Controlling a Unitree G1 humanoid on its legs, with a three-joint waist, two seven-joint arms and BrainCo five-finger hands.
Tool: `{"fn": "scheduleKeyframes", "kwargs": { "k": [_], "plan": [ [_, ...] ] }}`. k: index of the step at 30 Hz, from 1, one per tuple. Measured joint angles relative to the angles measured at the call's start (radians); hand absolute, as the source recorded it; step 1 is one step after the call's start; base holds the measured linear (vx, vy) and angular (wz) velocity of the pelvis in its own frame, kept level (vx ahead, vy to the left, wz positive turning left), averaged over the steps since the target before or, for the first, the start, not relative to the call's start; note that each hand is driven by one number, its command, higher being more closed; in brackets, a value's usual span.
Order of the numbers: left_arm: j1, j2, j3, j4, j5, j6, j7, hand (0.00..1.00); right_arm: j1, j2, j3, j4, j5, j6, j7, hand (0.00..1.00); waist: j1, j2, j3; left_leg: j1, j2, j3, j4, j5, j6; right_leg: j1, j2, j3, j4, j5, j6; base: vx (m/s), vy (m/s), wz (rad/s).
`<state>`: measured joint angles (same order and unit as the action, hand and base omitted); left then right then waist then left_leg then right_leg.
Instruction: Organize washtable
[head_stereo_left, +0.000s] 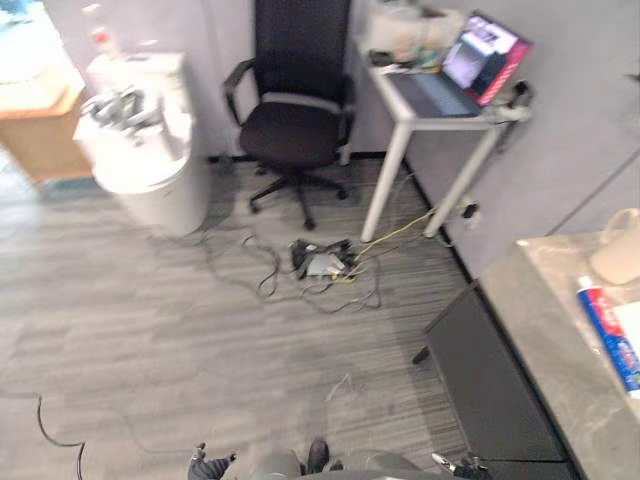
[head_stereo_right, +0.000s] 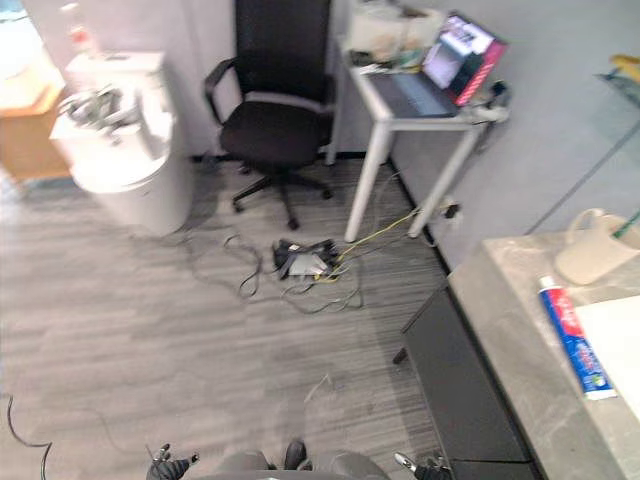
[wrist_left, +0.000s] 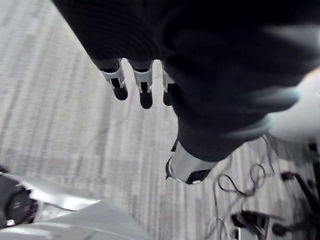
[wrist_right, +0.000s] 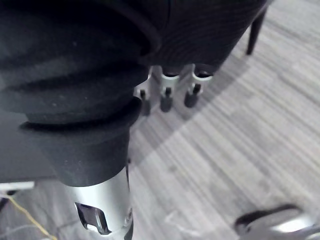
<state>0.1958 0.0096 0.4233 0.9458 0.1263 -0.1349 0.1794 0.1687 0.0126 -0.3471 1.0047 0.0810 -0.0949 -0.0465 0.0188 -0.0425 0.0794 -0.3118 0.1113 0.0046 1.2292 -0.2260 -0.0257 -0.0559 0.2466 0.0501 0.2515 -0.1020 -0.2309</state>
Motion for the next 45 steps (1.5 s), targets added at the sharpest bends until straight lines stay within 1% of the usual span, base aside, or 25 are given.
{"fn": "scheduleKeyframes", "kwargs": {
  "k": [1, 3, 4, 6, 7, 9, 12, 14, 15, 17, 20, 21, 22, 25, 27, 28, 29, 31, 32, 35, 37, 38, 39, 41, 45],
  "plan": [
    [-0.001, 0.000, -0.001, -0.001, 0.000, 0.000, 0.000, 0.00, -0.009, -0.001, 0.005, -0.003, 0.000, -0.003, 0.001, 0.00, 0.000, -0.006, 0.000, -0.017, 0.012, -0.015, -0.053, -0.012, -0.009, 0.028, -0.004, 0.036, -0.006, -0.008, 0.036, 0.59, 0.207, -1.84],
    [-0.019, -0.014, -0.009, -0.002, -0.005, -0.004, 0.002, 0.00, -0.043, -0.001, 0.011, -0.008, 0.000, -0.006, 0.001, 0.00, 0.001, 0.023, 0.027, -0.061, 0.050, -0.074, -0.368, -0.051, -0.059, 0.102, -0.015, 0.178, -0.014, -0.050, 0.112, 0.58, 0.365, -1.87],
    [-0.026, -0.017, -0.010, -0.002, -0.009, -0.005, 0.003, 0.00, -0.051, 0.005, 0.011, -0.007, 0.000, -0.005, 0.001, 0.00, 0.002, 0.030, 0.033, -0.064, 0.053, -0.092, -0.465, -0.048, -0.065, 0.113, -0.021, 0.214, -0.012, -0.063, 0.132, 0.56, 0.503, -1.94],
    [-0.033, -0.029, -0.012, -0.002, -0.018, -0.006, 0.013, 0.00, -0.048, 0.005, 0.009, -0.010, -0.003, -0.007, 0.004, 0.00, 0.010, 0.059, 0.024, -0.042, 0.084, -0.124, -0.768, 0.008, -0.114, 0.128, -0.039, 0.305, -0.006, -0.102, 0.192, 0.37, 0.440, -1.88],
    [-0.031, -0.039, -0.009, -0.003, -0.026, -0.008, 0.021, 0.00, -0.040, -0.001, 0.011, -0.007, -0.003, -0.006, 0.001, 0.00, 0.031, 0.069, 0.018, -0.031, 0.126, -0.070, -0.816, 0.131, -0.113, 0.139, -0.045, 0.343, 0.011, -0.135, 0.225, 0.40, 0.492, -1.77],
    [-0.034, -0.020, 0.005, -0.005, -0.032, -0.014, 0.022, 0.00, -0.029, 0.027, 0.010, -0.012, 0.000, -0.006, -0.003, 0.00, 0.020, 0.032, 0.008, 0.000, 0.114, 0.048, -0.775, 0.070, -0.068, 0.117, -0.116, 0.344, 0.049, -0.138, 0.247, 0.37, 0.488, -1.60],
    [-0.043, -0.019, 0.007, 0.002, -0.035, -0.013, 0.018, 0.00, -0.015, 0.030, 0.004, -0.025, 0.000, -0.005, 0.004, 0.00, 0.028, 0.027, 0.008, 0.089, 0.121, 0.215, -0.727, -0.030, -0.018, 0.055, -0.181, 0.240, 0.195, -0.141, 0.281, 0.21, 0.469, -1.29],
    [-0.040, -0.019, 0.004, 0.017, -0.035, -0.015, 0.016, 0.00, -0.015, 0.022, 0.005, -0.026, -0.001, -0.007, 0.007, 0.00, 0.027, 0.027, 0.005, 0.158, 0.120, 0.341, -0.750, -0.047, 0.003, -0.009, -0.256, 0.088, 0.284, -0.142, 0.287, 0.04, 0.342, -1.64],
    [-0.041, -0.015, -0.003, 0.026, -0.035, -0.017, 0.015, 0.00, -0.019, 0.018, 0.007, -0.021, -0.001, -0.007, 0.009, 0.00, 0.021, 0.025, 0.002, 0.186, 0.117, 0.407, -0.768, -0.048, 0.005, -0.041, -0.307, -0.017, 0.278, -0.137, 0.282, -0.04, 0.243, -1.57],
    [-0.052, 0.004, -0.016, 0.061, -0.037, -0.018, 0.004, 0.00, -0.031, 0.013, 0.008, -0.007, -0.002, -0.008, 0.010, 0.00, 0.016, 0.022, -0.002, 0.206, 0.118, 0.485, -0.792, -0.048, 0.004, -0.073, -0.347, -0.132, 0.188, -0.099, 0.282, -0.06, 0.139, -1.51],
    [-0.057, 0.038, -0.050, 0.109, -0.039, -0.016, -0.004, 0.00, -0.072, -0.008, 0.028, 0.050, -0.005, -0.004, 0.002, 0.00, 0.023, 0.016, -0.007, 0.213, 0.136, 0.574, -0.809, -0.047, 0.000, -0.106, -0.341, -0.226, 0.035, -0.074, 0.288, -0.05, -0.047, -1.73],
    [-0.059, 0.044, -0.071, 0.125, -0.040, -0.012, -0.004, 0.00, -0.079, -0.021, 0.035, 0.055, -0.002, -0.004, 0.003, 0.00, 0.012, 0.024, -0.010, 0.213, 0.145, 0.555, -0.811, -0.042, -0.014, -0.106, -0.322, -0.214, 0.003, -0.047, 0.281, 0.01, -0.175, -1.10],
    [-0.056, 0.040, -0.082, 0.125, -0.042, -0.006, -0.006, 0.00, -0.079, -0.032, 0.033, 0.061, -0.002, -0.008, 0.000, 0.00, -0.008, 0.053, -0.020, 0.219, 0.149, 0.516, -0.835, -0.041, -0.024, -0.100, -0.294, -0.184, -0.050, -0.012, 0.272, 0.02, -0.146, -0.94],
    [-0.065, 0.009, -0.081, 0.122, -0.043, -0.006, -0.006, 0.00, -0.074, -0.053, 0.003, 0.071, 0.000, -0.006, -0.009, 0.00, -0.010, 0.077, -0.032, 0.264, 0.162, 0.503, -0.868, -0.042, -0.051, -0.058, -0.259, -0.157, -0.108, 0.013, 0.264, 0.10, -0.086, -0.45],
    [-0.064, 0.004, -0.079, 0.117, -0.046, -0.007, -0.006, 0.00, -0.063, -0.055, -0.013, 0.072, 0.000, -0.006, -0.016, 0.00, -0.007, 0.076, -0.034, 0.280, 0.188, 0.489, -0.815, -0.044, -0.062, -0.020, -0.240, -0.139, -0.122, 0.004, 0.254, 0.08, -0.079, -0.23],
    [-0.055, 0.004, -0.069, 0.100, -0.048, -0.007, -0.006, 0.00, -0.059, -0.051, -0.018, 0.072, 0.000, -0.006, -0.016, 0.00, -0.004, 0.071, -0.033, 0.249, 0.222, 0.453, -0.707, -0.044, -0.062, -0.006, -0.226, -0.124, -0.119, -0.015, 0.247, 0.06, -0.069, -0.33],
    [-0.055, 0.002, -0.064, 0.094, -0.049, -0.006, -0.006, 0.00, -0.058, -0.051, -0.022, 0.072, 0.001, -0.006, -0.016, 0.00, -0.004, 0.071, -0.033, 0.228, 0.239, 0.432, -0.644, -0.042, -0.061, -0.003, -0.216, -0.113, -0.113, -0.020, 0.243, 0.06, -0.040, -0.49],
    [-0.041, 0.001, -0.058, 0.069, -0.076, -0.005, -0.005, 0.00, -0.048, -0.051, -0.050, 0.075, 0.024, -0.006, -0.017, 0.00, -0.003, 0.072, -0.034, 0.137, 0.266, 0.307, -0.437, 0.018, 0.018, 0.002, -0.194, -0.070, -0.086, -0.032, 0.230, 0.11, 0.000, -0.57],
    [-0.040, 0.001, -0.058, 0.067, -0.077, -0.005, -0.005, 0.00, -0.044, -0.051, -0.053, 0.079, 0.030, -0.006, -0.017, 0.00, -0.003, 0.064, -0.032, 0.118, 0.261, 0.280, -0.401, 0.044, 0.018, 0.005, -0.195, -0.059, -0.084, -0.031, 0.229, 0.19, 0.057, -0.51],
    [-0.042, 0.008, -0.069, 0.066, -0.078, -0.006, -0.004, 0.00, -0.034, -0.061, -0.072, 0.121, 0.031, 0.012, -0.020, 0.00, -0.003, 0.050, -0.030, 0.100, 0.156, 0.160, -0.501, -0.039, -0.036, 0.027, -0.229, -0.014, -0.084, -0.034, 0.229, 0.19, 0.140, -0.30],
    [-0.049, 0.011, -0.085, 0.063, -0.087, -0.009, -0.005, 0.00, -0.029, -0.054, -0.090, 0.144, 0.031, 0.022, -0.020, 0.00, -0.004, 0.033, -0.016, 0.101, 0.069, 0.126, -0.660, -0.058, -0.054, 0.051, -0.277, 0.000, -0.101, -0.032, 0.238, 0.12, 0.193, -0.16],
    [-0.048, 0.012, -0.111, 0.064, -0.095, -0.011, -0.004, 0.00, -0.026, -0.062, -0.090, 0.154, 0.031, 0.027, -0.020, 0.00, -0.002, 0.039, -0.018, 0.111, 0.025, 0.092, -0.812, -0.025, -0.089, 0.056, -0.297, 0.004, -0.105, -0.035, 0.259, 0.09, 0.255, -0.27],
    [-0.047, 0.017, -0.117, 0.068, -0.098, -0.016, -0.005, 0.00, -0.025, -0.063, -0.099, 0.157, 0.031, 0.028, -0.020, 0.00, 0.002, 0.043, -0.019, 0.140, -0.002, 0.108, -0.849, 0.026, -0.041, 0.072, -0.317, 0.012, -0.121, -0.033, 0.288, 0.10, 0.254, -0.25],
    [-0.045, 0.025, -0.117, 0.067, -0.098, -0.024, -0.005, 0.00, -0.026, -0.051, -0.097, 0.156, 0.030, 0.028, -0.020, 0.00, 0.000, 0.024, -0.029, 0.158, -0.038, 0.132, -0.882, 0.028, -0.032, 0.085, -0.355, 0.005, -0.141, -0.016, 0.306, 0.14, 0.253, -0.14],
    [-0.047, 0.034, -0.117, 0.087, -0.096, -0.026, -0.007, 0.00, -0.025, -0.040, -0.099, 0.136, 0.030, 0.024, -0.019, 0.00, 0.001, 0.015, -0.032, 0.178, -0.086, 0.136, -0.918, 0.027, 0.010, 0.088, -0.397, 0.001, -0.148, 0.013, 0.328, 0.09, 0.199, 0.05]
  ]
}}
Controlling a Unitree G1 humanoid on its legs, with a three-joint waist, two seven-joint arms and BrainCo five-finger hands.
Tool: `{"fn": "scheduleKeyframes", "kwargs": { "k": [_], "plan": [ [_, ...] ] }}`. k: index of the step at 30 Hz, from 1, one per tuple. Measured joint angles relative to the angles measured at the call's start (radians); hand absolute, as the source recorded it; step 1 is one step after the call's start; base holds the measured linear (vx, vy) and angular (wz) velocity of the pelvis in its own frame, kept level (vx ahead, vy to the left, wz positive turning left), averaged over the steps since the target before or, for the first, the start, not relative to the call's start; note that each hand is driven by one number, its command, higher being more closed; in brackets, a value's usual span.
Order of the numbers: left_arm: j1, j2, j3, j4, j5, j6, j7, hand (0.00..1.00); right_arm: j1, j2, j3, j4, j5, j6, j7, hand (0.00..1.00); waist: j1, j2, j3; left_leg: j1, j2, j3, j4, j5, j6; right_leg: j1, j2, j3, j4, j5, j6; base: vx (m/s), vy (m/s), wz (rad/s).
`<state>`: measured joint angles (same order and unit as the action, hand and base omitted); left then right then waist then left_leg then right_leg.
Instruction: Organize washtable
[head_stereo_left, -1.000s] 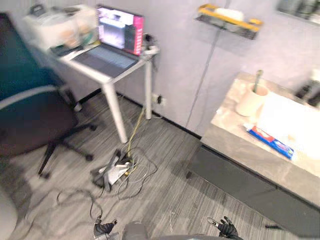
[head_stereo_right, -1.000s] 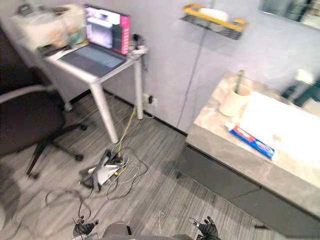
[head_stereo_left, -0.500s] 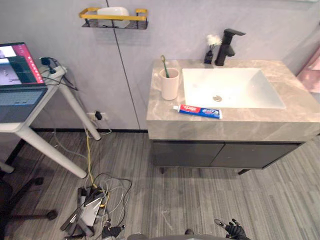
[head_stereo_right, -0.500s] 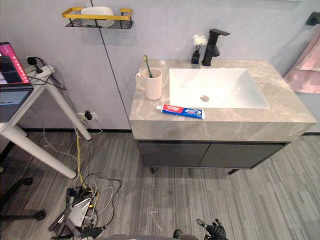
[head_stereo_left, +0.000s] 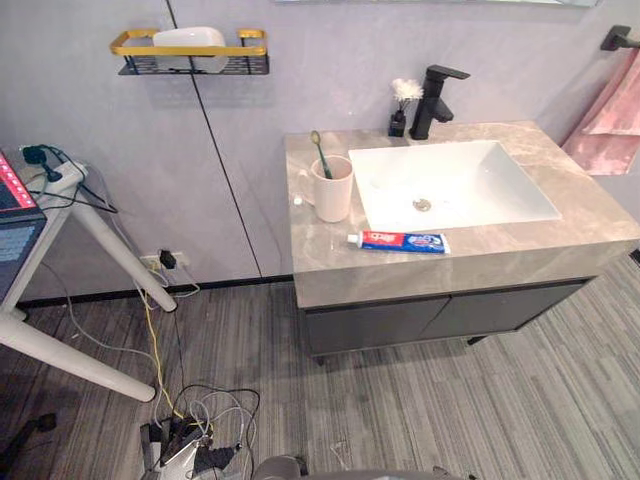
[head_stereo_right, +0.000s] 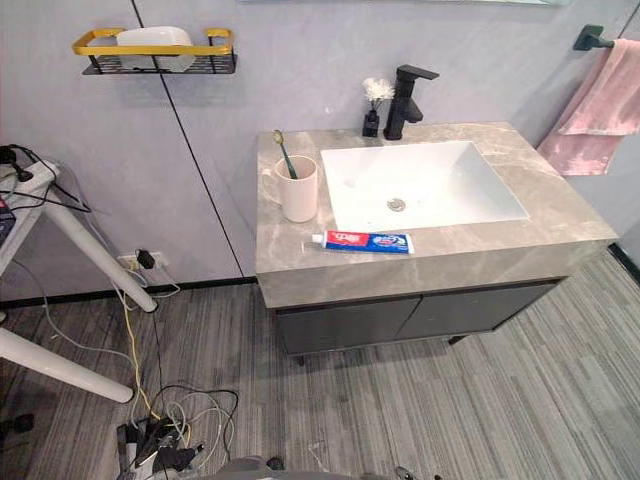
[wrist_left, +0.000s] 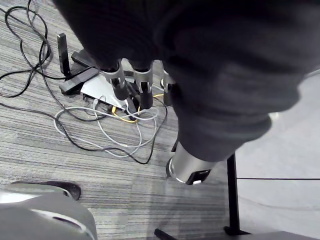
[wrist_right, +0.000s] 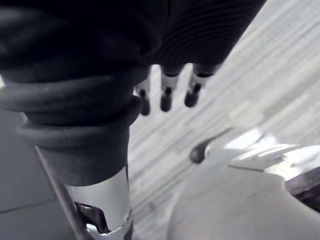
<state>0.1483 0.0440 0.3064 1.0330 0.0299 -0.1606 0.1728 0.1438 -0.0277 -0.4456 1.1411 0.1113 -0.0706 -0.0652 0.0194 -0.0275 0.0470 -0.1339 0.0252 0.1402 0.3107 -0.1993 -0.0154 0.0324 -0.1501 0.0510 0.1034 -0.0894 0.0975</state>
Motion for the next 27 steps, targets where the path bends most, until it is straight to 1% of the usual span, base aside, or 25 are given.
{"fn": "scheduleKeyframes", "kwargs": {
  "k": [2, 3, 5, 8, 12, 14, 15, 16, 17, 18, 19, 20, 22, 23, 24, 25, 26, 27],
  "plan": [
    [0.005, 0.004, 0.001, 0.019, 0.000, 0.001, 0.000, 0.00, 0.000, 0.000, 0.000, 0.000, 0.000, -0.001, 0.000, 0.00, 0.003, 0.000, 0.000, 0.014, -0.006, 0.002, -0.019, 0.002, 0.004, 0.004, -0.003, -0.001, -0.004, 0.014, 0.000, 0.05, 0.090, -0.04],
    [0.011, 0.009, 0.001, 0.034, 0.001, 0.003, -0.003, 0.00, 0.000, 0.002, -0.001, 0.000, 0.000, -0.001, 0.000, 0.00, 0.003, -0.001, -0.001, 0.028, -0.010, 0.003, -0.036, 0.008, 0.014, 0.009, -0.007, -0.008, -0.004, 0.018, 0.000, 0.05, 0.058, 0.00],
    [0.022, 0.012, 0.000, 0.041, 0.001, 0.005, -0.017, 0.00, 0.001, 0.003, -0.006, 0.003, -0.001, -0.001, 0.000, 0.00, 0.002, -0.002, -0.002, 0.046, -0.017, 0.004, -0.057, 0.012, 0.021, 0.014, -0.011, -0.025, -0.007, 0.020, 0.001, 0.04, 0.042, 0.00],
    [0.028, 0.017, -0.001, 0.055, 0.001, 0.005, -0.019, 0.00, 0.001, 0.001, -0.006, 0.009, 0.000, -0.001, 0.002, 0.00, 0.002, -0.004, -0.007, 0.060, -0.026, 0.002, -0.087, 0.026, 0.038, 0.020, -0.017, -0.034, -0.025, 0.020, 0.001, 0.02, 0.000, 0.01],
    [0.028, 0.019, -0.003, 0.059, 0.001, 0.006, -0.019, 0.00, 0.001, -0.002, -0.013, 0.010, 0.000, -0.001, 0.002, 0.00, -0.001, 0.005, -0.006, 0.064, -0.024, -0.009, -0.098, 0.037, 0.034, 0.022, -0.008, -0.065, -0.018, 0.019, 0.000, 0.01, -0.036, 0.07],
    [0.024, 0.015, -0.002, 0.047, 0.001, 0.005, -0.020, 0.00, 0.002, 0.001, -0.019, 0.001, 0.000, -0.005, 0.003, 0.00, -0.007, 0.013, 0.010, 0.039, -0.004, -0.035, -0.034, 0.021, 0.020, 0.023, 0.004, -0.089, 0.027, -0.006, -0.015, -0.03, -0.072, 0.32],
    [0.025, 0.002, 0.003, 0.017, 0.001, 0.004, -0.020, 0.00, 0.002, 0.001, -0.019, -0.012, 0.000, -0.009, 0.002, 0.00, -0.004, 0.020, 0.026, -0.003, 0.016, -0.050, 0.069, -0.011, 0.005, 0.013, 0.016, -0.103, 0.073, -0.037, -0.021, -0.08, -0.071, 0.32],
    [0.026, -0.001, 0.013, 0.003, 0.001, 0.004, -0.020, 0.00, 0.003, 0.002, -0.018, -0.018, 0.000, -0.009, 0.002, 0.00, -0.003, 0.017, 0.034, -0.032, 0.023, -0.054, 0.133, -0.022, -0.001, 0.007, 0.019, -0.110, 0.095, -0.060, -0.021, -0.17, -0.088, 0.24],
    [0.030, -0.002, 0.024, -0.026, 0.001, 0.005, -0.019, 0.00, 0.004, 0.003, 0.007, -0.024, -0.001, -0.009, 0.002, 0.00, 0.007, 0.012, 0.043, -0.097, 0.036, -0.052, 0.260, -0.039, -0.004, -0.005, 0.020, -0.109, 0.134, -0.119, -0.012, -0.14, -0.073, 0.16],
    [0.027, -0.009, 0.028, -0.034, 0.000, 0.007, -0.018, 0.00, 0.005, 0.003, 0.024, -0.031, -0.001, -0.009, 0.002, 0.00, 0.020, 0.018, 0.052, -0.133, 0.055, -0.055, 0.343, -0.060, -0.020, -0.002, 0.023, -0.113, 0.150, -0.163, 0.009, -0.18, -0.031, 0.14],
    [0.027, -0.013, 0.027, -0.037, 0.000, 0.007, -0.018, 0.00, 0.007, -0.003, 0.026, -0.036, -0.002, -0.009, 0.002, 0.00, 0.022, 0.026, 0.055, -0.138, 0.066, -0.056, 0.359, -0.064, -0.020, -0.002, 0.032, -0.117, 0.163, -0.169, -0.002, -0.14, 0.021, 0.18],
    [0.029, -0.019, 0.028, -0.045, -0.001, 0.008, -0.018, 0.00, 0.017, -0.002, 0.036, -0.056, -0.002, -0.009, 0.001, 0.00, 0.026, 0.020, 0.059, -0.145, 0.068, -0.051, 0.356, -0.064, -0.020, -0.004, 0.032, -0.116, 0.172, -0.179, 0.001, -0.14, 0.050, 0.17],
    [0.036, -0.029, 0.026, -0.050, -0.001, 0.007, -0.018, 0.00, 0.018, -0.008, 0.042, -0.074, -0.002, -0.010, 0.001, 0.00, 0.027, 0.033, 0.051, -0.133, 0.058, -0.055, 0.303, -0.080, -0.017, -0.022, 0.032, -0.105, 0.176, -0.179, 0.002, -0.08, 0.052, 0.03],
    [0.049, -0.042, 0.027, -0.048, -0.001, 0.007, -0.018, 0.00, 0.014, -0.014, 0.043, -0.068, -0.003, -0.010, 0.002, 0.00, 0.030, 0.037, 0.036, -0.120, 0.035, -0.061, 0.235, -0.109, 0.015, -0.056, 0.028, -0.083, 0.177, -0.177, 0.007, -0.03, 0.100, -0.28],
    [0.052, -0.040, 0.026, -0.046, -0.001, 0.007, -0.018, 0.00, 0.005, -0.013, 0.042, -0.063, -0.003, -0.008, 0.002, 0.00, 0.042, 0.029, 0.030, -0.116, 0.008, -0.055, 0.199, -0.108, 0.020, -0.078, 0.021, -0.034, 0.169, -0.178, 0.009, 0.01, 0.125, -0.38],
    [0.058, -0.041, 0.025, -0.045, -0.005, 0.006, -0.018, 0.00, 0.012, -0.013, 0.041, -0.066, -0.004, -0.007, 0.002, 0.00, 0.050, 0.028, 0.024, -0.113, -0.010, -0.050, 0.184, -0.109, 0.023, -0.083, 0.011, -0.011, 0.155, -0.179, 0.010, 0.05, 0.116, -0.36],
    [0.061, -0.041, 0.025, -0.045, -0.009, 0.006, -0.018, 0.00, 0.017, -0.012, 0.041, -0.070, -0.004, -0.007, 0.002, 0.00, 0.050, 0.026, 0.019, -0.112, -0.014, -0.039, 0.183, -0.110, 0.024, -0.083, 0.003, -0.010, 0.152, -0.180, 0.011, 0.09, 0.138, -0.24],
    [0.069, -0.038, 0.025, -0.046, -0.014, 0.006, -0.018, 0.00, 0.022, -0.008, 0.043, -0.071, -0.004, -0.007, 0.002, 0.00, 0.051, 0.017, 0.011, -0.102, -0.026, -0.024, 0.177, -0.116, 0.034, -0.083, -0.013, -0.007, 0.157, -0.182, 0.016, 0.15, 0.122, -0.28]
  ]
}}
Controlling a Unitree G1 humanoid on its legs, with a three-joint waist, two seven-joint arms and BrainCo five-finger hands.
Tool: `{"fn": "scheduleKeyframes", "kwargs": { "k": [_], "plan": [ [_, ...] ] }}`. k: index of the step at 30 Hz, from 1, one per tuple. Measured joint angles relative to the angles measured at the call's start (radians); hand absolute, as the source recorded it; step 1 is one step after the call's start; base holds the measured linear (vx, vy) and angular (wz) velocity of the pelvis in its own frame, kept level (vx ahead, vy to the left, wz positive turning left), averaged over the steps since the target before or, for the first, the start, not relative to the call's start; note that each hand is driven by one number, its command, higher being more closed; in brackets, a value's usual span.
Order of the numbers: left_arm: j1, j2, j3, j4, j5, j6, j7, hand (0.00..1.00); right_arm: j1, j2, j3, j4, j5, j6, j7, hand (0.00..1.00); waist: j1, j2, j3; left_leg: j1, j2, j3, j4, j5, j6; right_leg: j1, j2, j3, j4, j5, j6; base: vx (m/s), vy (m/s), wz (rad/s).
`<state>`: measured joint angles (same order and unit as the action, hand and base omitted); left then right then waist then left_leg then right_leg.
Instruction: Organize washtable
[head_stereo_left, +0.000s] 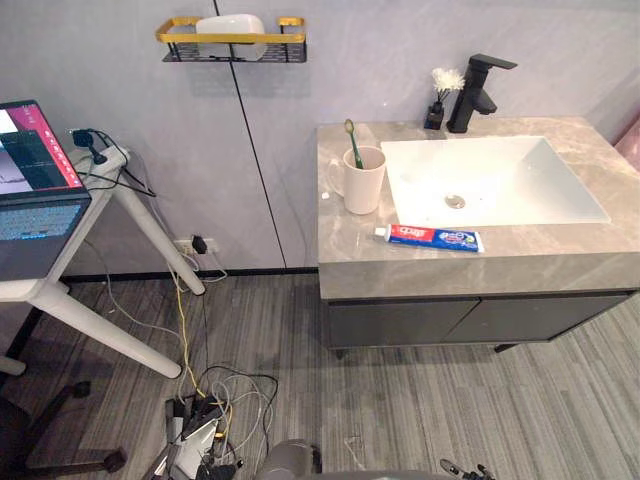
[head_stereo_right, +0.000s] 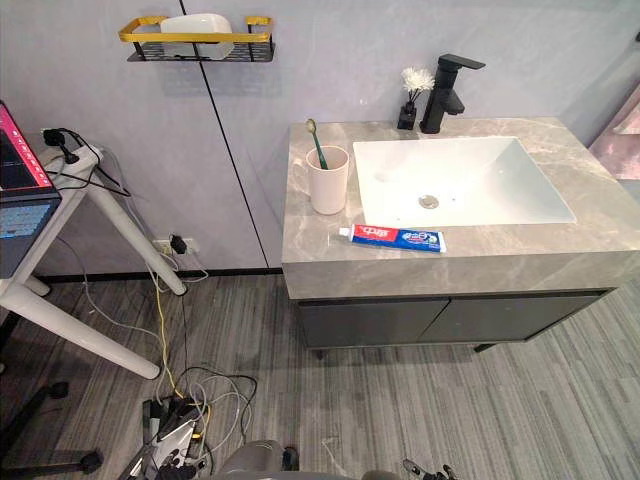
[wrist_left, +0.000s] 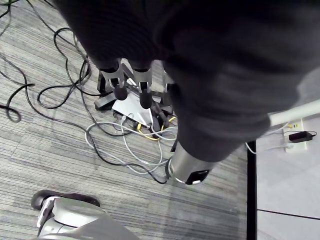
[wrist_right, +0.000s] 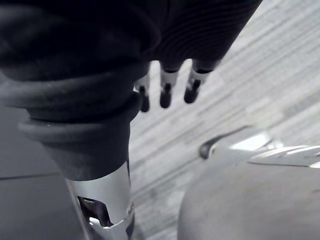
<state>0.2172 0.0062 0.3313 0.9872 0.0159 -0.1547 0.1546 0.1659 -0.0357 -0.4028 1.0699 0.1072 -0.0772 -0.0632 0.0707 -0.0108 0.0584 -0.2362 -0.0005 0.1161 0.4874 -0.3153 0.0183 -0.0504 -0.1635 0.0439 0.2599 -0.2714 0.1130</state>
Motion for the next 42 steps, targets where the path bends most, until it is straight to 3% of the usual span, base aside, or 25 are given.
{"fn": "scheduleKeyframes", "kwargs": {
  "k": [2, 4, 5, 7, 10, 13, 14, 15, 16, 17, 18, 20, 23, 25, 27, 29, 31, 39, 40, 42],
  "plan": [
    [0.001, 0.007, -0.001, 0.005, -0.002, 0.005, 0.000, 0.00, 0.015, 0.003, 0.011, -0.016, 0.000, 0.001, 0.003, 0.00, 0.001, -0.002, -0.003, 0.044, -0.007, 0.034, -0.025, -0.012, 0.021, -0.048, -0.011, 0.006, 0.166, 0.006, 0.020, 0.16, 0.095, -0.39],
    [0.001, 0.027, -0.017, 0.004, 0.000, 0.017, -0.001, 0.00, 0.041, 0.019, 0.018, -0.074, 0.000, -0.006, 0.003, 0.00, -0.010, -0.010, 0.002, 0.132, 0.008, 0.048, -0.034, -0.025, 0.050, -0.196, -0.011, -0.022, 0.529, 0.097, 0.000, 0.26, 0.084, -0.28],
    [0.000, 0.029, -0.017, 0.004, 0.000, 0.017, -0.001, 0.00, 0.041, 0.021, 0.018, -0.073, 0.000, -0.006, 0.003, 0.00, -0.011, -0.013, 0.001, 0.139, 0.012, 0.052, -0.034, -0.029, 0.051, -0.203, -0.012, -0.025, 0.556, 0.109, -0.004, 0.31, 0.018, -0.06],
    [-0.012, 0.037, -0.012, 0.003, 0.002, 0.020, -0.001, 0.00, 0.038, 0.028, 0.018, -0.062, -0.001, -0.004, 0.002, 0.00, -0.018, -0.030, 0.004, 0.211, 0.050, 0.051, -0.065, -0.038, 0.046, -0.241, -0.016, -0.104, 0.660, 0.063, -0.032, 0.25, -0.045, 0.00],
    [-0.026, 0.033, -0.011, 0.003, 0.002, 0.020, -0.001, 0.00, 0.037, 0.027, 0.017, -0.067, 0.000, -0.005, 0.002, 0.00, -0.028, -0.025, 0.003, 0.287, 0.105, 0.052, -0.152, -0.017, 0.001, -0.273, -0.012, -0.199, 0.527, 0.016, -0.036, 0.30, -0.123, -0.08],
    [-0.038, 0.031, -0.010, 0.003, 0.002, 0.019, 0.001, 0.00, 0.040, 0.028, 0.017, -0.072, 0.000, -0.003, 0.002, 0.00, -0.026, -0.024, 0.003, 0.333, 0.148, 0.063, -0.190, -0.019, -0.053, -0.287, -0.008, -0.200, 0.315, 0.043, -0.043, 0.28, -0.204, -0.13],
    [-0.038, 0.030, -0.008, 0.003, 0.002, 0.019, 0.002, 0.00, 0.042, 0.029, 0.019, -0.072, 0.000, -0.002, 0.001, 0.00, -0.026, -0.027, 0.002, 0.362, 0.162, 0.074, -0.203, -0.027, -0.081, -0.283, -0.003, -0.185, 0.202, 0.119, -0.051, 0.39, -0.359, -0.22],
    [-0.038, 0.031, 0.010, 0.001, 0.002, 0.017, 0.002, 0.00, 0.050, 0.036, 0.028, -0.069, -0.001, -0.001, 0.000, 0.00, -0.028, -0.045, -0.004, 0.387, 0.157, 0.076, -0.213, -0.037, -0.110, -0.274, -0.013, -0.154, 0.127, 0.259, -0.067, 0.41, -0.402, -0.12],
    [-0.040, 0.026, 0.022, 0.005, 0.002, 0.018, 0.004, 0.00, 0.055, 0.037, 0.026, -0.063, 0.003, -0.001, 0.000, 0.00, -0.030, -0.045, -0.005, 0.403, 0.160, 0.071, -0.216, -0.048, -0.127, -0.271, -0.018, -0.140, 0.145, 0.228, 0.005, 0.35, -0.366, -0.02],
    [-0.044, -0.012, 0.026, 0.003, 0.002, 0.017, 0.004, 0.00, 0.056, 0.018, 0.021, -0.062, -0.001, 0.000, 0.001, 0.00, -0.031, -0.009, -0.019, 0.424, 0.201, 0.062, -0.233, -0.034, -0.157, -0.282, 0.011, -0.155, 0.205, 0.181, -0.022, 0.33, -0.372, 0.15],
    [-0.054, -0.044, 0.025, -0.005, 0.004, 0.012, 0.003, 0.00, 0.061, 0.015, 0.022, -0.056, -0.001, 0.001, -0.002, 0.00, -0.032, -0.002, -0.028, 0.424, 0.211, 0.045, -0.245, 0.007, -0.183, -0.295, 0.013, -0.165, 0.245, 0.129, -0.031, 0.30, -0.358, 0.13],
    [-0.066, -0.074, 0.030, -0.010, 0.015, 0.010, 0.002, 0.00, 0.062, 0.004, 0.019, -0.052, 0.000, 0.001, -0.002, 0.00, -0.033, 0.012, -0.028, 0.422, 0.238, 0.021, -0.249, 0.046, -0.200, -0.298, 0.026, -0.192, 0.286, 0.087, -0.057, 0.27, -0.379, 0.28],
    [-0.083, -0.080, 0.031, -0.010, 0.016, 0.009, 0.002, 0.00, 0.052, -0.001, 0.019, -0.028, 0.000, 0.006, -0.003, 0.00, -0.041, 0.013, -0.027, 0.394, 0.269, -0.034, -0.221, 0.135, -0.188, -0.252, 0.031, -0.268, 0.294, 0.037, -0.099, 0.21, -0.353, 0.64],
    [-0.083, -0.070, 0.016, -0.010, 0.013, -0.004, 0.003, 0.00, 0.031, -0.003, 0.019, 0.004, 0.002, 0.005, -0.004, 0.00, -0.057, 0.006, -0.024, 0.338, 0.275, -0.033, -0.172, 0.139, -0.183, -0.171, 0.024, -0.333, 0.212, 0.040, -0.104, 0.07, -0.227, 0.87],
    [-0.082, -0.057, -0.019, -0.008, 0.004, -0.008, 0.004, 0.00, 0.026, -0.009, 0.019, 0.026, 0.002, 0.005, -0.004, 0.00, -0.054, 0.003, -0.026, 0.317, 0.247, -0.016, -0.185, 0.137, -0.179, -0.136, 0.024, -0.366, 0.164, 0.055, -0.101, -0.04, -0.105, 0.58],
    [-0.080, -0.042, -0.039, 0.007, -0.005, -0.006, 0.003, 0.00, 0.016, -0.013, 0.019, 0.045, 0.005, 0.005, -0.002, 0.00, -0.055, 0.003, -0.029, 0.320, 0.235, -0.009, -0.255, 0.141, -0.173, -0.116, 0.039, -0.371, 0.113, 0.070, -0.078, -0.06, -0.013, 0.21],
    [-0.083, -0.032, -0.046, 0.036, -0.005, -0.005, 0.001, 0.00, 0.016, -0.012, 0.011, 0.047, 0.006, 0.005, -0.003, 0.00, -0.057, 0.017, -0.035, 0.342, 0.231, -0.007, -0.344, 0.141, -0.171, -0.121, 0.057, -0.363, 0.074, 0.109, -0.071, -0.01, 0.108, -0.01],
    [-0.090, 0.000, -0.075, 0.085, -0.004, -0.002, -0.002, 0.00, 0.018, -0.008, -0.032, 0.088, 0.007, 0.007, 0.001, 0.00, -0.061, 0.017, -0.026, 0.394, 0.168, 0.004, -0.383, 0.122, -0.137, -0.055, 0.049, -0.286, -0.056, 0.221, -0.044, -0.01, 0.149, -0.10],
    [-0.080, 0.039, -0.108, 0.124, -0.002, -0.002, -0.003, 0.00, 0.018, -0.034, -0.025, 0.095, 0.000, 0.010, 0.010, 0.00, -0.084, 0.048, 0.034, 0.426, 0.158, -0.005, -0.436, 0.110, -0.127, 0.079, 0.087, -0.266, -0.359, 0.387, -0.029, -0.01, 0.041, -0.04],
    [-0.080, 0.039, -0.108, 0.124, -0.001, -0.002, -0.003, 0.00, 0.018, -0.034, -0.025, 0.095, 0.000, 0.010, 0.010, 0.00, -0.084, 0.048, 0.034, 0.426, 0.158, -0.005, -0.436, 0.110, -0.127, 0.079, 0.087, -0.266, -0.359, 0.387, -0.029, 0.00, 0.000, 0.00]
  ]
}}
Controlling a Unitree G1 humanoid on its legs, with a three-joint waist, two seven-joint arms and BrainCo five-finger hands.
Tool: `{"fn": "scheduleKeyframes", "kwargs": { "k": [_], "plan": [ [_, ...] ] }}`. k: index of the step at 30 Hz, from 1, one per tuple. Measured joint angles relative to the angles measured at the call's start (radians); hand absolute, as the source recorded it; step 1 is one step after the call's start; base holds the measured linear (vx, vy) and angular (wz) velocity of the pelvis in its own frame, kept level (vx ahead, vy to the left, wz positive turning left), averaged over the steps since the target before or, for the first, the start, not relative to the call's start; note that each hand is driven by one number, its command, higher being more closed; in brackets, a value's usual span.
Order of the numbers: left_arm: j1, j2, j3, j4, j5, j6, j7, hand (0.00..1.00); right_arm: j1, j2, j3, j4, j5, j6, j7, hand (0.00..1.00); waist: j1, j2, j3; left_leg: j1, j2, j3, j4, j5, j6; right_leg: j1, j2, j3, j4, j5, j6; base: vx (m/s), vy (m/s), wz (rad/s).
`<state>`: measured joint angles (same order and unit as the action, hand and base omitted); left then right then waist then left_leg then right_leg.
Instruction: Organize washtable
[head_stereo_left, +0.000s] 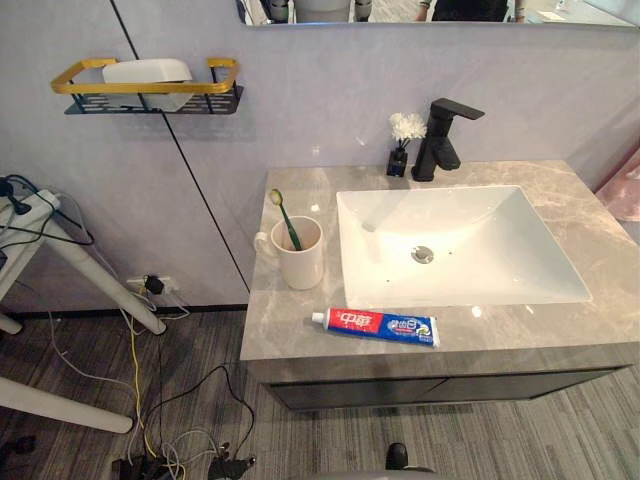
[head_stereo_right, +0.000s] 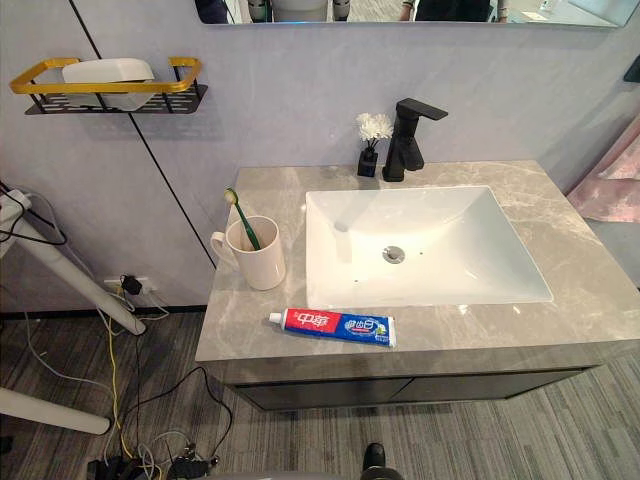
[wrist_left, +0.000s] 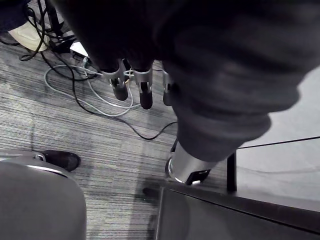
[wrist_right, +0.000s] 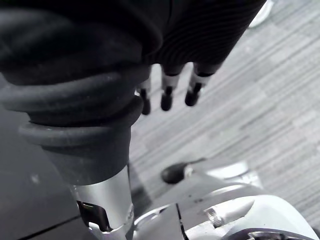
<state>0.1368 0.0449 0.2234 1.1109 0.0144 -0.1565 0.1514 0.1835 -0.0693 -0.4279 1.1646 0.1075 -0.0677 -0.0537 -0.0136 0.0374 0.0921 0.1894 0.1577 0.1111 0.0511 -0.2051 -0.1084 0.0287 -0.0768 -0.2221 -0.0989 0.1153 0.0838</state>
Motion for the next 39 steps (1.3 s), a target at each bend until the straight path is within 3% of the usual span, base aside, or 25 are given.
{"fn": "scheduleKeyframes", "kwargs": {
  "k": [14, 20, 22, 25, 28, 29, 30, 33, 34, 35, 36, 39],
  "plan": [
    [0.016, 0.006, 0.007, 0.001, -0.002, -0.001, 0.000, 0.00, -0.004, -0.008, 0.043, -0.002, -0.001, -0.004, -0.014, 0.00, 0.003, -0.006, 0.005, 0.000, -0.007, -0.048, 0.003, 0.000, 0.000, 0.023, -0.011, -0.038, -0.005, -0.007, 0.009, -0.01, 0.003, 0.08],
    [0.029, -0.001, 0.070, 0.023, -0.004, 0.002, -0.006, 0.00, -0.004, -0.008, 0.042, -0.001, -0.001, -0.004, -0.031, 0.00, 0.004, -0.006, 0.005, -0.009, -0.021, -0.084, -0.001, 0.000, 0.001, 0.025, -0.027, -0.058, -0.005, -0.016, 0.018, -0.01, 0.016, 0.10],
    [0.045, -0.010, 0.146, 0.027, -0.008, 0.010, -0.018, 0.00, -0.004, -0.008, 0.034, 0.000, -0.001, -0.003, -0.031, 0.00, 0.004, -0.001, 0.001, -0.019, -0.023, -0.095, -0.001, 0.000, 0.002, 0.021, -0.031, -0.070, -0.005, -0.019, 0.020, 0.00, 0.015, 0.17],
    [0.074, -0.003, 0.377, 0.012, -0.048, 0.031, -0.013, 0.00, -0.019, -0.011, 0.001, 0.038, -0.002, -0.001, -0.029, 0.00, 0.021, 0.004, -0.001, -0.050, -0.024, -0.146, 0.004, 0.004, 0.006, 0.021, -0.034, -0.113, -0.001, -0.025, 0.022, 0.03, -0.001, 0.38],
    [0.091, 0.044, 0.606, -0.045, -0.105, 0.044, 0.018, 0.00, -0.037, -0.022, -0.030, 0.048, -0.006, -0.001, -0.030, 0.00, 0.039, 0.005, -0.003, -0.076, -0.042, -0.208, 0.025, 0.023, 0.014, 0.040, -0.051, -0.162, 0.000, -0.029, 0.022, 0.03, -0.005, 0.51],
    [0.090, 0.070, 0.661, -0.065, -0.125, 0.044, 0.032, 0.00, -0.040, -0.025, -0.036, 0.048, -0.006, -0.001, -0.029, 0.00, 0.051, 0.018, -0.003, -0.080, -0.050, -0.223, 0.025, 0.033, 0.014, 0.044, -0.059, -0.170, 0.000, -0.031, 0.023, 0.02, 0.004, 0.55],
    [0.086, 0.110, 0.717, -0.108, -0.138, 0.045, 0.046, 0.00, -0.044, -0.026, -0.043, 0.048, -0.011, -0.002, -0.029, 0.00, 0.066, 0.011, -0.014, -0.088, -0.060, -0.241, 0.028, 0.044, 0.018, 0.049, -0.069, -0.184, 0.000, -0.033, 0.025, -0.01, 0.000, 0.41],
    [0.085, 0.189, 0.765, -0.295, -0.140, 0.040, 0.107, 0.00, -0.057, -0.031, -0.044, 0.046, -0.028, -0.005, -0.029, 0.00, 0.099, 0.032, -0.028, -0.117, -0.071, -0.282, 0.040, 0.047, 0.021, 0.055, -0.081, -0.226, 0.000, -0.035, 0.025, -0.03, -0.004, 0.48],
    [0.083, 0.202, 0.760, -0.433, -0.136, 0.039, 0.140, 0.00, -0.058, -0.037, -0.045, 0.043, -0.031, -0.005, -0.030, 0.00, 0.113, 0.041, -0.033, -0.128, -0.075, -0.305, 0.039, 0.048, 0.022, 0.055, -0.084, -0.245, 0.000, -0.035, 0.025, -0.06, -0.006, 0.50],
    [0.083, 0.202, 0.758, -0.511, -0.134, 0.038, 0.151, 0.00, -0.058, -0.034, -0.045, 0.043, -0.031, -0.005, -0.030, 0.00, 0.120, 0.042, -0.037, -0.133, -0.075, -0.311, 0.038, 0.048, 0.022, 0.054, -0.085, -0.249, 0.000, -0.042, 0.028, -0.07, -0.005, 0.53],
    [0.083, 0.199, 0.749, -0.694, -0.114, 0.035, 0.182, 0.00, -0.054, -0.027, -0.044, 0.035, -0.031, -0.005, -0.032, 0.00, 0.139, 0.044, -0.045, -0.142, -0.078, -0.333, 0.038, 0.048, 0.022, 0.055, -0.085, -0.251, 0.000, -0.058, 0.044, -0.07, -0.016, 0.57],
    [0.085, 0.162, 0.733, -1.078, 0.003, 0.017, 0.267, 0.00, -0.037, -0.016, -0.042, 0.001, -0.038, -0.011, -0.034, 0.00, 0.151, 0.045, -0.047, -0.144, -0.092, -0.376, 0.061, 0.048, 0.022, 0.083, -0.092, -0.274, 0.000, -0.060, 0.045, -0.05, -0.001, 0.45]
  ]
}}
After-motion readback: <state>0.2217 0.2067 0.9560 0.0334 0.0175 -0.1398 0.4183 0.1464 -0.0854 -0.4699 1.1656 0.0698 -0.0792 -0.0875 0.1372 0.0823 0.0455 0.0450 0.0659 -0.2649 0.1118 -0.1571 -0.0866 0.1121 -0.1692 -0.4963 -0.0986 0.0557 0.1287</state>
